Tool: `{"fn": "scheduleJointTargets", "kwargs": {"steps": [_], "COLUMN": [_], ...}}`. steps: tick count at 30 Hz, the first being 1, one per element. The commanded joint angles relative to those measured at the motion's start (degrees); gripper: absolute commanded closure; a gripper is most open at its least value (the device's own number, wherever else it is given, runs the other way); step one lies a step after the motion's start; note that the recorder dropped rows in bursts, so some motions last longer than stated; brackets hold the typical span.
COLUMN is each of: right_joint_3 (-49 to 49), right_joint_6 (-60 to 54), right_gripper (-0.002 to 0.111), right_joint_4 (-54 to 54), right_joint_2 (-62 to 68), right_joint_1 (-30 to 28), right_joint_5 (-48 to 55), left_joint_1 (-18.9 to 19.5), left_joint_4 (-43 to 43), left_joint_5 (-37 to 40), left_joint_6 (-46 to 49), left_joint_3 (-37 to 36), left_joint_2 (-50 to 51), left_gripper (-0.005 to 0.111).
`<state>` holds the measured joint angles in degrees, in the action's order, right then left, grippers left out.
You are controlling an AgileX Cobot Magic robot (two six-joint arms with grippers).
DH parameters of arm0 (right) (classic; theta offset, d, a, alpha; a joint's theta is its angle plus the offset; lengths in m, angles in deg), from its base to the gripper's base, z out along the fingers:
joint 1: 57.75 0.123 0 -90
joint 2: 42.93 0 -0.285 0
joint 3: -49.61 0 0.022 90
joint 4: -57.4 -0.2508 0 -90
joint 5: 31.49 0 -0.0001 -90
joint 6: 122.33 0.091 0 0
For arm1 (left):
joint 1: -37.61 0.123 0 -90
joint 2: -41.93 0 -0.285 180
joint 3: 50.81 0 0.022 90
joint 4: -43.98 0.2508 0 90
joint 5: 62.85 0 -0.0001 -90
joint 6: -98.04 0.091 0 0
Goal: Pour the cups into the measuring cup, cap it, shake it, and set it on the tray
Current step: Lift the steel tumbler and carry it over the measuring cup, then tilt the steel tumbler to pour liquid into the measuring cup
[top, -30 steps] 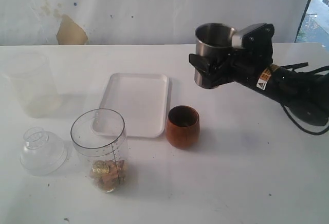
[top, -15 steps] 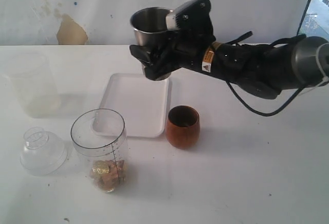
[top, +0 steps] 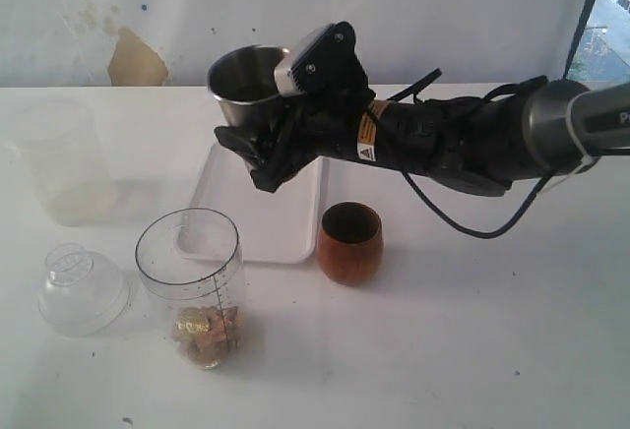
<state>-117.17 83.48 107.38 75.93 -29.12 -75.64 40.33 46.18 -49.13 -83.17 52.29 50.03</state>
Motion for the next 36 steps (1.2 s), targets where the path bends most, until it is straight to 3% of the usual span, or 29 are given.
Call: {"fn": "scheduleJointTargets", "kwargs": {"steps": [1,7,17,25,36], "right_joint_3": [-0.57,-0.57,-0.57,-0.57,-1.67], "right_joint_6": [-0.07,-0.07,0.06,-0.07,-9.18], "right_gripper": [0.108,0.108,0.108,0.108,0.108], "right_joint_4": [0.00,0.48,12.05,12.85,15.09], "right_joint_2": [0.40,0.42,0.42,0.42,0.42], "right_joint_1": [0.01,0.63,2.15,2.15,2.15], "right_joint_5": [-5.26,-7.51,-9.58,-7.79,-8.72], "left_joint_1": [-0.15,-0.15,-0.15,-0.15,-0.15], "left_joint_4": [0.41,0.41,0.41,0.41,0.41], "left_joint_5": [-0.39,-0.39,-0.39,-0.39,-0.39], "left_joint_6": [-0.03,-0.03,-0.03,-0.03,-0.03], "left_joint_3": [-0.31,-0.31,-0.31,-0.31,-0.31], "left_joint_2": [-0.31,-0.31,-0.31,-0.31,-0.31], "left_gripper": [0.107,0.107,0.107,0.107,0.107]}}
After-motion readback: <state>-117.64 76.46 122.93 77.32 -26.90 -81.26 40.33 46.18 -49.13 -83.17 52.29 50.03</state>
